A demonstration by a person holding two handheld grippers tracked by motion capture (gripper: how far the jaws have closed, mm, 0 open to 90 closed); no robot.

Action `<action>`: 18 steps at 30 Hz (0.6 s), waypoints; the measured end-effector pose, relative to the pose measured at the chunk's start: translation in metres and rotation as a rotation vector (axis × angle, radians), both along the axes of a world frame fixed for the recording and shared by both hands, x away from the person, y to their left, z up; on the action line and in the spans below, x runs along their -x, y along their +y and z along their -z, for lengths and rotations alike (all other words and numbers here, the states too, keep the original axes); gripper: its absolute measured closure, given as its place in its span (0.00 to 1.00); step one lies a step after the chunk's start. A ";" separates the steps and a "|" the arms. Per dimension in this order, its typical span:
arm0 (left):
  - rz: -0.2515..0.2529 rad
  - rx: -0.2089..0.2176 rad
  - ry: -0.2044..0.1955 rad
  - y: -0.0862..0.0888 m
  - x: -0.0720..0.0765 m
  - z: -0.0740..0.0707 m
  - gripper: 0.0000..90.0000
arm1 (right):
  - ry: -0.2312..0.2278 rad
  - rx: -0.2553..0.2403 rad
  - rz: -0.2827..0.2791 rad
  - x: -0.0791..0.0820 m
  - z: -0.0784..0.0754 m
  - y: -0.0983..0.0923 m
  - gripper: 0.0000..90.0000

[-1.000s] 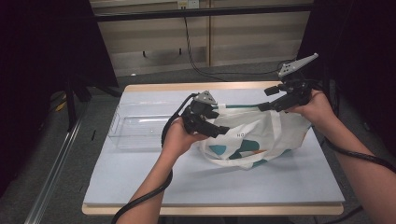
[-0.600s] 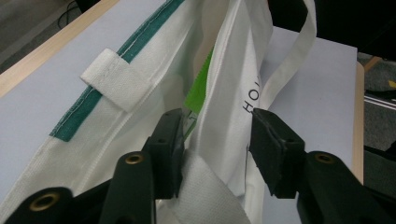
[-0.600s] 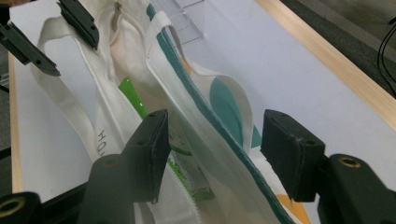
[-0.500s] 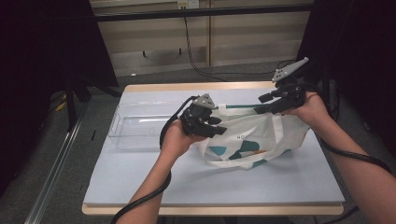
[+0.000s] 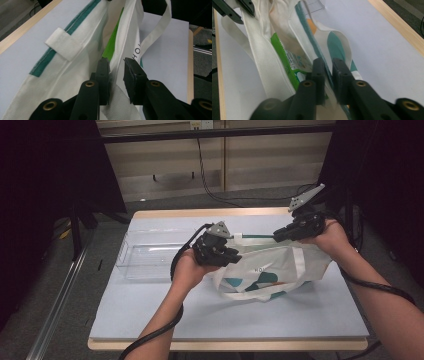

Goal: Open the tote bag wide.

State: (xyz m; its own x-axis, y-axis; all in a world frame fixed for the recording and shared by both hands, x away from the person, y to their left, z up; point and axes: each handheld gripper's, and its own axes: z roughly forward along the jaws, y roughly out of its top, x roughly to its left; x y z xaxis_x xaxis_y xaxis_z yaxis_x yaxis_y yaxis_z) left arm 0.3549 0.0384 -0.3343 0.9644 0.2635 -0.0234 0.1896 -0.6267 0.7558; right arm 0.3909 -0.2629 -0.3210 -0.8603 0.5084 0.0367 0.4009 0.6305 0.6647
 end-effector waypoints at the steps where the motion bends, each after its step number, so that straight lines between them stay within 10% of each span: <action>1: -0.001 0.003 0.002 -0.001 0.000 0.000 0.84 | 0.001 0.004 -0.002 0.001 0.000 0.001 0.95; 10: 0.003 0.012 0.007 -0.008 -0.001 -0.001 0.75 | -0.001 0.024 -0.006 0.003 -0.002 0.006 0.98; 18: 0.036 -0.022 0.005 -0.011 0.001 -0.001 0.97 | 0.006 0.027 0.014 0.002 -0.003 0.006 0.98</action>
